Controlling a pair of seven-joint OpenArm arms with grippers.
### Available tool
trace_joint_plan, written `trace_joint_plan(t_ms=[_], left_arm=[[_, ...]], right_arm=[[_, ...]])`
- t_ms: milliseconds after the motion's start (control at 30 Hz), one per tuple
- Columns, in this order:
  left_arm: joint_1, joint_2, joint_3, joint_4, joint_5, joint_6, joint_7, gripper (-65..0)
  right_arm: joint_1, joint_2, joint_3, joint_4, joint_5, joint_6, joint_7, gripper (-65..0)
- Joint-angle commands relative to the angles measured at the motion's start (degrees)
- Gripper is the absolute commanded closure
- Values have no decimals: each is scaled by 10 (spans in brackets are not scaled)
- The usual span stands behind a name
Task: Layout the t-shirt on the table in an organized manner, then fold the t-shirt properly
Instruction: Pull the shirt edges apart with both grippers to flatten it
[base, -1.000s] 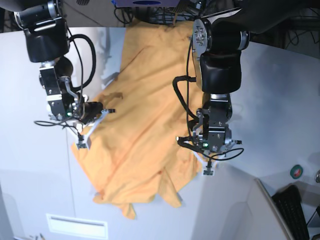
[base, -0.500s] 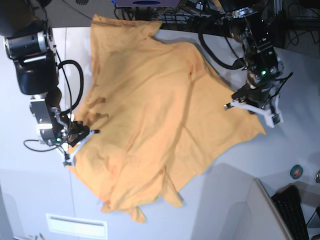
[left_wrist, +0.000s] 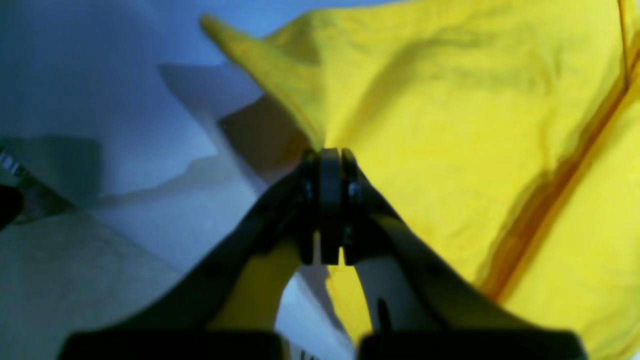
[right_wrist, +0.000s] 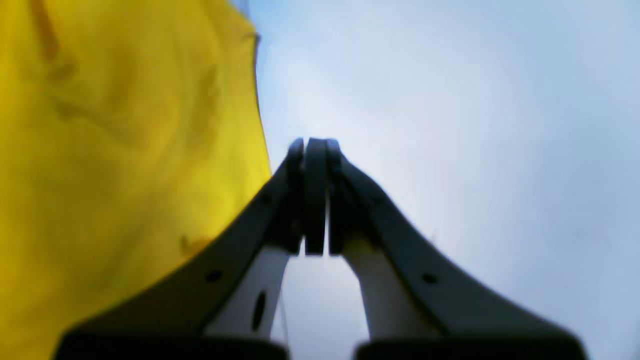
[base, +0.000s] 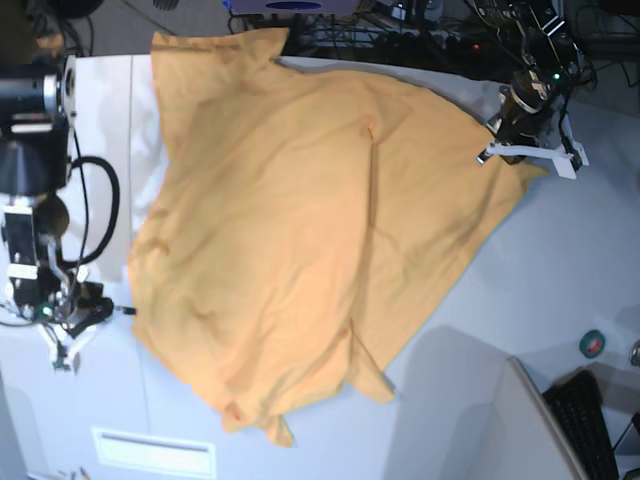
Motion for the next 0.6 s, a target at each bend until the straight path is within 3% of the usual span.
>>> trace_joint_plan(t_ms=[0, 167, 200, 300, 333, 400, 500, 567], left_arm=[[5, -5, -2, 11, -5, -2, -12, 0], [10, -5, -2, 12, -5, -2, -12, 0], [10, -5, -2, 12, -5, -2, -12, 0], [6, -5, -2, 12, -5, -2, -12, 0], [5, -5, -2, 12, -5, -2, -12, 0], [4, -5, -1, 12, -5, -2, -12, 0], [-3, -5, 0, 16, -4, -2, -12, 0], [-3, -5, 2, 22, -2, -2, -12, 0]], right_arm=[[-31, 7, 25, 52, -4, 2, -7, 0], [-203, -13, 59, 249, -3, 2, -34, 0], [-229, -16, 56, 269, -3, 2, -38, -53], [-301, -37, 54, 314, -3, 3, -36, -302], [-318, -41, 54, 325, -3, 3, -36, -344], [-349, -53, 54, 342, 0, 14, -36, -369], [-386, -76, 59, 343, 23, 73, -36, -369], [-403, -78, 56, 334, 26, 92, -37, -369]])
